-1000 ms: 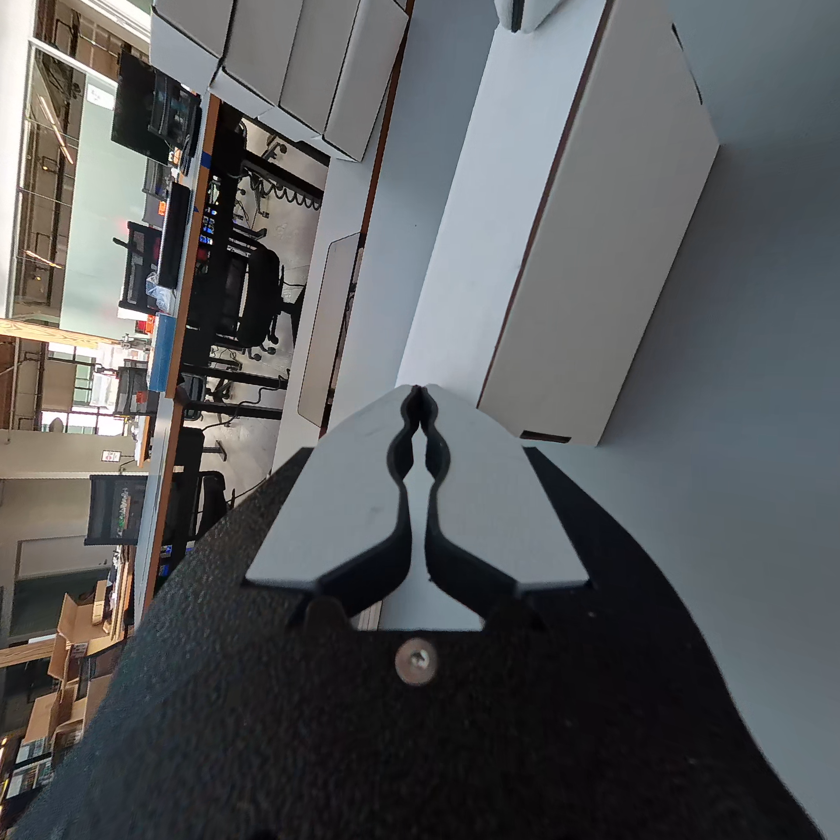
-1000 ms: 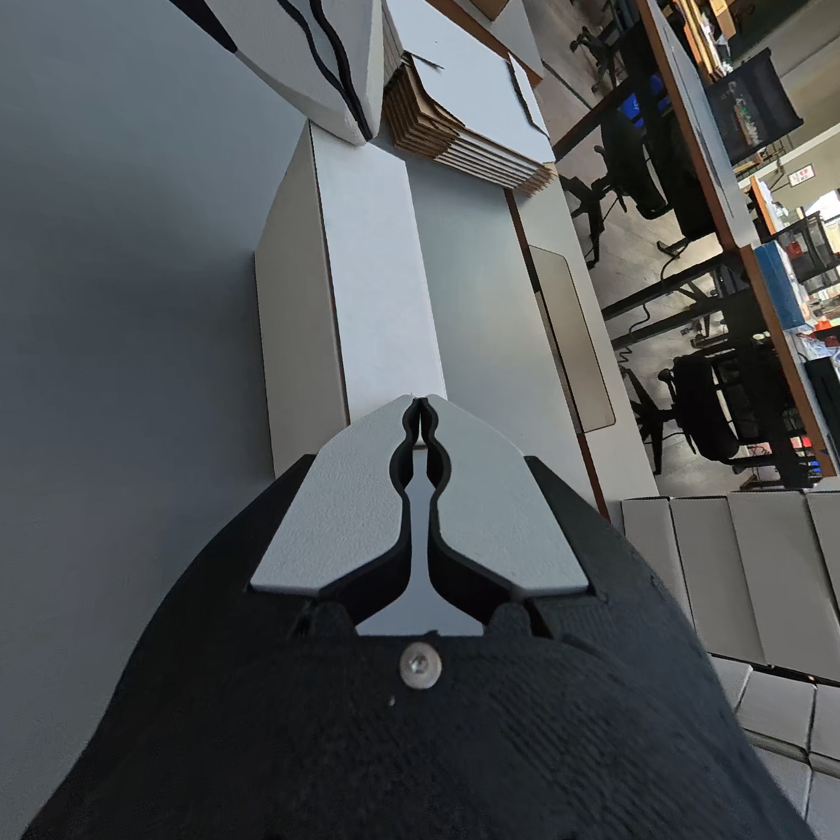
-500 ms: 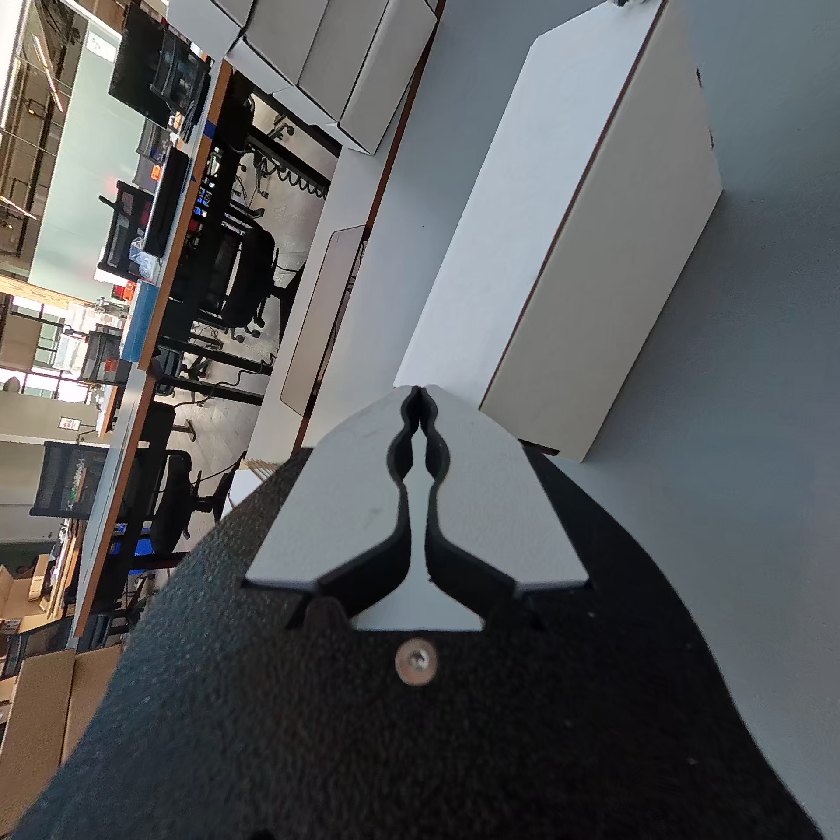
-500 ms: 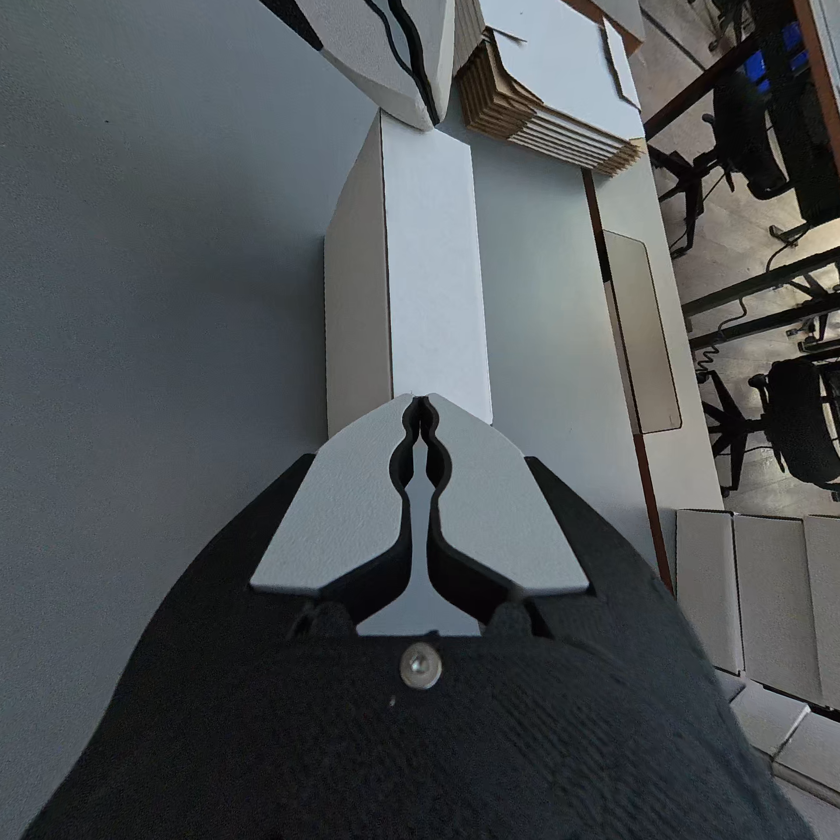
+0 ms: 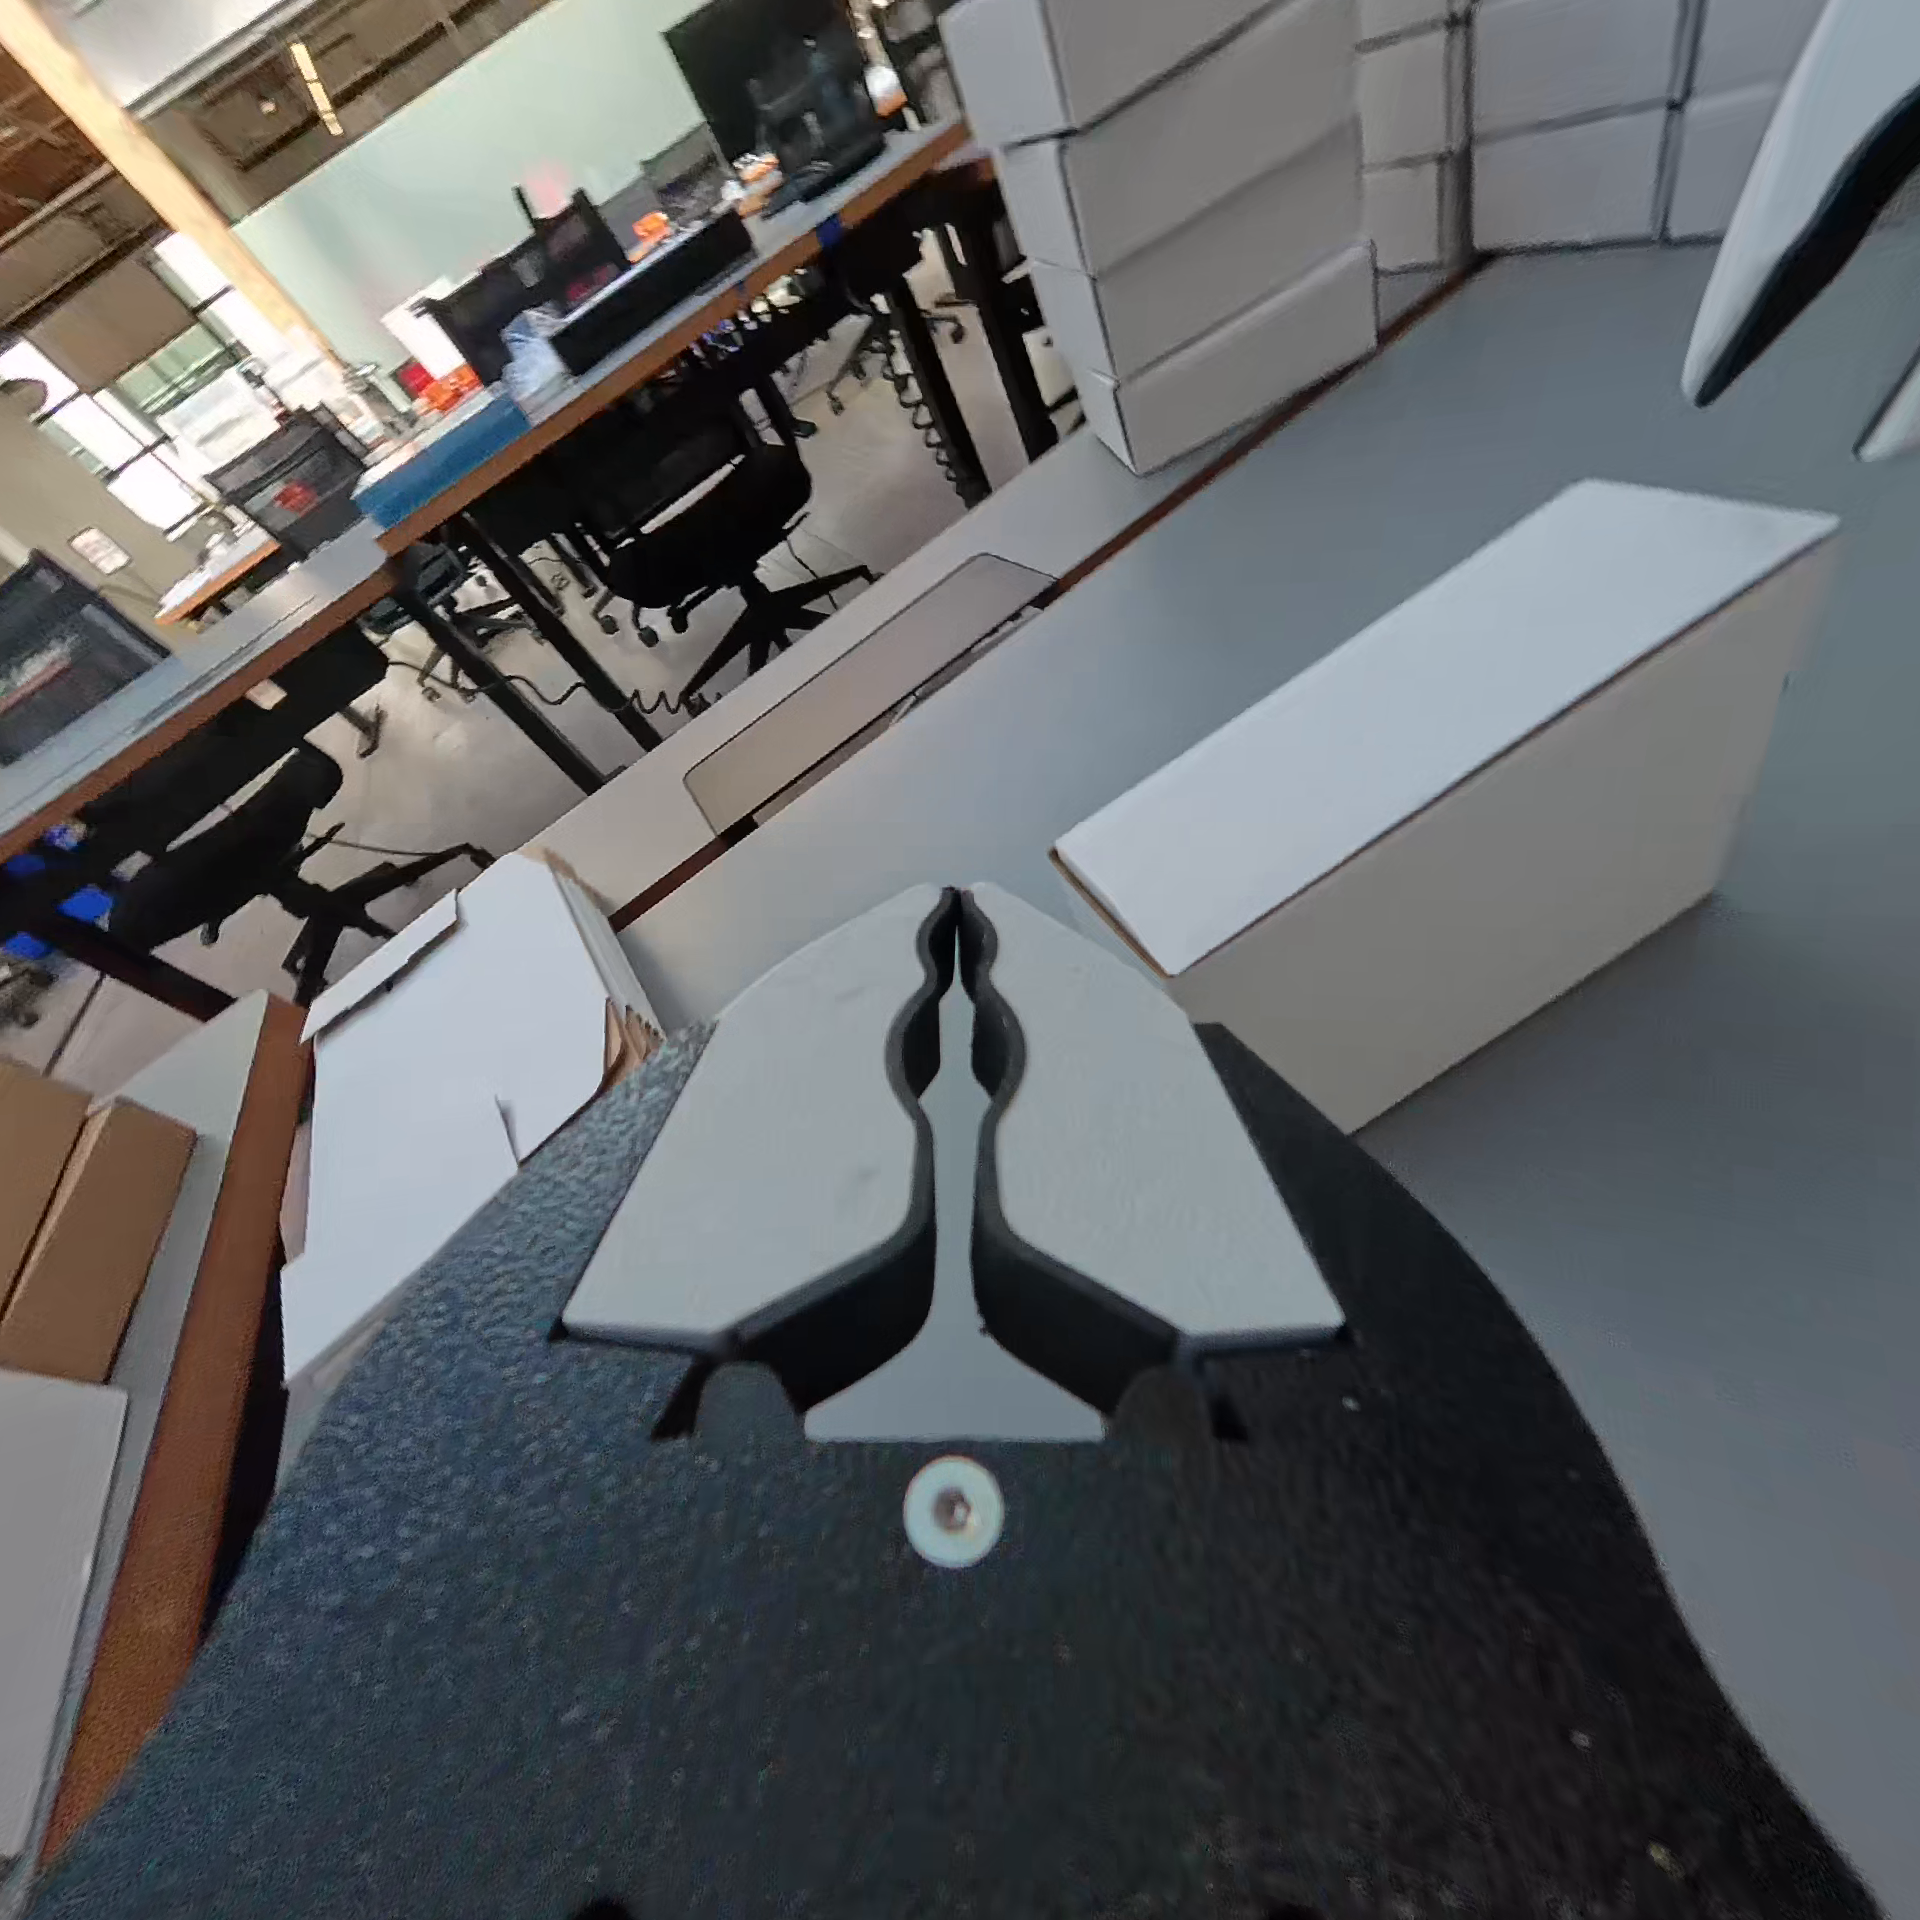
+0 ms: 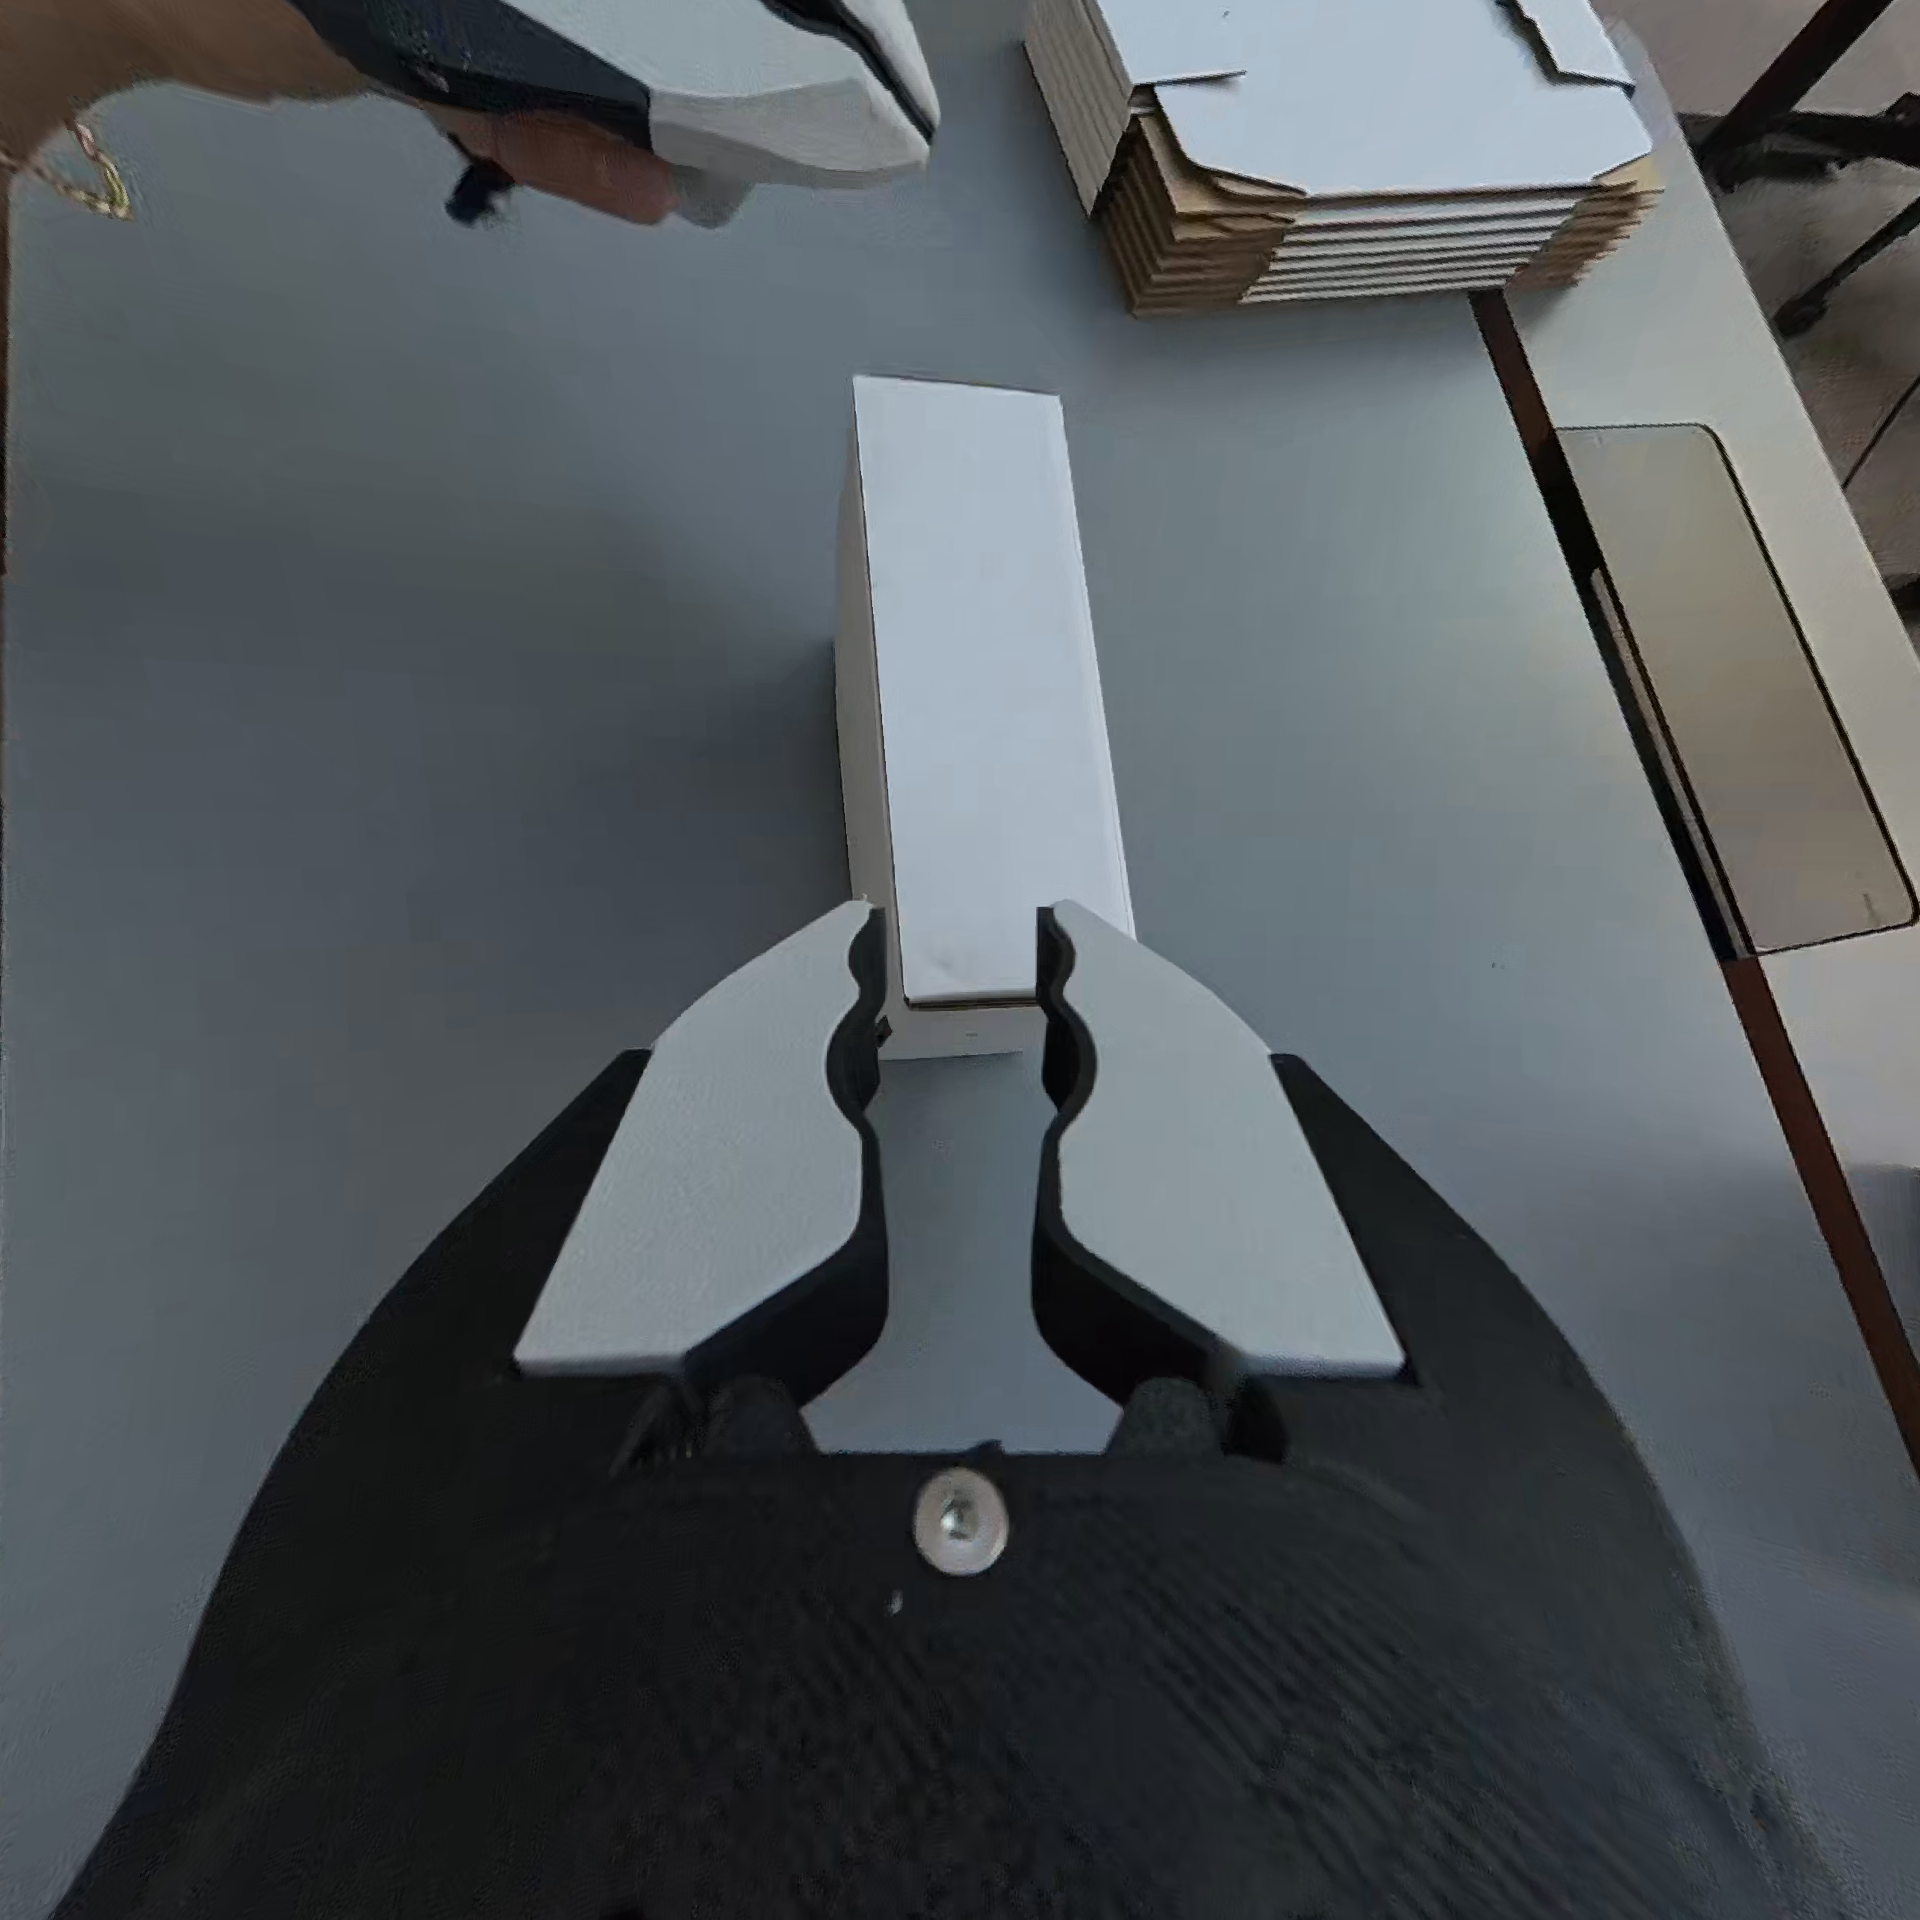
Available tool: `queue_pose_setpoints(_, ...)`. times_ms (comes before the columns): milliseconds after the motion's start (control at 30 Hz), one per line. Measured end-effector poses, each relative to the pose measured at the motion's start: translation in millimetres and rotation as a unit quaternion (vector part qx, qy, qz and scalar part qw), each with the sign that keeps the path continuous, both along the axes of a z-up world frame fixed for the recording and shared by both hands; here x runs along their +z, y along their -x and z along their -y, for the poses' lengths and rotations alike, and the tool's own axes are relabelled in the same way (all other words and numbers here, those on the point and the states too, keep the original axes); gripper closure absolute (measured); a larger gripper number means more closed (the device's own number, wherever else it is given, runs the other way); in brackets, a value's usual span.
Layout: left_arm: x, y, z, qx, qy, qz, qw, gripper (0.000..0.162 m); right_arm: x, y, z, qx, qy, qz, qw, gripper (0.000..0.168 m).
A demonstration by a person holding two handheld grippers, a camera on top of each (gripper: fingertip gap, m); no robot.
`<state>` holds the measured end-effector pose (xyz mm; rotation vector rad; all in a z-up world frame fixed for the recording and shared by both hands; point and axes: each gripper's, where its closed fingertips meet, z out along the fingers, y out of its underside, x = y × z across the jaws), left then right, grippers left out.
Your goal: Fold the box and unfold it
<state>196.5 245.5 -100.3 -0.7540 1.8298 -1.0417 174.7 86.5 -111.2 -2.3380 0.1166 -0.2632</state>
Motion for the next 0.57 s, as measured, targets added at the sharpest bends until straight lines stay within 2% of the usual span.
queue_pose_setpoints(33,7.5,5.4,-8.7,0.03,0.048,0.005,0.998,0.162,8.2,-0.3,-2.7,-0.002,-0.011,-0.019,1.0,0.129)
queue_pose_setpoints(100,16.1,19.4,-12.1,0.039,0.118,0.004,0.992,0.145,16.5,2.1,-11.8,0.015,-0.001,-0.059,0.998,0.111)
queue_pose_setpoints(200,17.8,36.5,-3.2,0.026,0.185,-0.021,0.982,0.119,9.9,-5.8,-31.1,0.031,0.06,-0.096,0.993,0.099)
queue_pose_setpoints(300,11.7,43.4,4.3,0.018,0.2,-0.049,0.978,0.099,-6.9,-7.8,-49.9,0.049,0.126,-0.132,0.982,0.097)
queue_pose_setpoints(467,-1.8,46.7,-1.7,0.036,0.171,-0.108,0.979,0.091,-28.3,-16.8,-70.1,0.057,0.19,-0.139,0.97,0.093)
queue_pose_setpoints(567,-1.9,49.3,-4.1,0.03,0.171,-0.113,0.978,0.092,-39.2,-11.9,-70.4,0.079,0.222,-0.144,0.961,0.099)
